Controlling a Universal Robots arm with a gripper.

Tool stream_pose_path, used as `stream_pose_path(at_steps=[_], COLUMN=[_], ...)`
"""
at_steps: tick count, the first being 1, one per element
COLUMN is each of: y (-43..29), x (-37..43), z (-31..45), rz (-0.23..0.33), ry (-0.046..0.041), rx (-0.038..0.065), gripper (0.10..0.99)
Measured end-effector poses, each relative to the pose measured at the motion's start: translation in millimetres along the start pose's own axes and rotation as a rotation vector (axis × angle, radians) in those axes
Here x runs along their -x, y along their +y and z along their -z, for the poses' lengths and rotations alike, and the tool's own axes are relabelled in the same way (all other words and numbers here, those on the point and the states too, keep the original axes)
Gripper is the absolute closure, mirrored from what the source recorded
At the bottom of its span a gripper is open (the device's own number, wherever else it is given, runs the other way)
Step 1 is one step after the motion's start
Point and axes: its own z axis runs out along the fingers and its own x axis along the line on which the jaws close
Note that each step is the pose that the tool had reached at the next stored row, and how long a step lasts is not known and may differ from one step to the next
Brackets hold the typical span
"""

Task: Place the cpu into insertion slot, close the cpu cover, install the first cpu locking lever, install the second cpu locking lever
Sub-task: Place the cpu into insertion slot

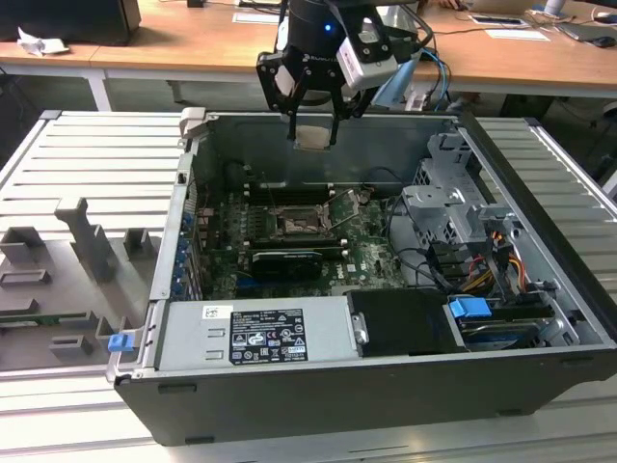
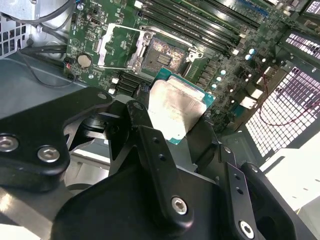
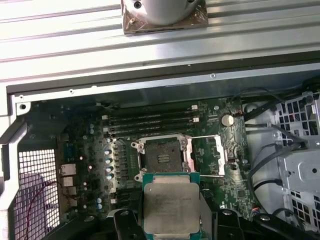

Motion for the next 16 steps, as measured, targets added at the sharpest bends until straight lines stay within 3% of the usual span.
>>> stream_pose_path(at_steps=[16], y=[0.0], x=[0.0], z=[-0.1], rz=[-0.055], ry=[-0.0049], rx=[0.001], gripper=[0.545])
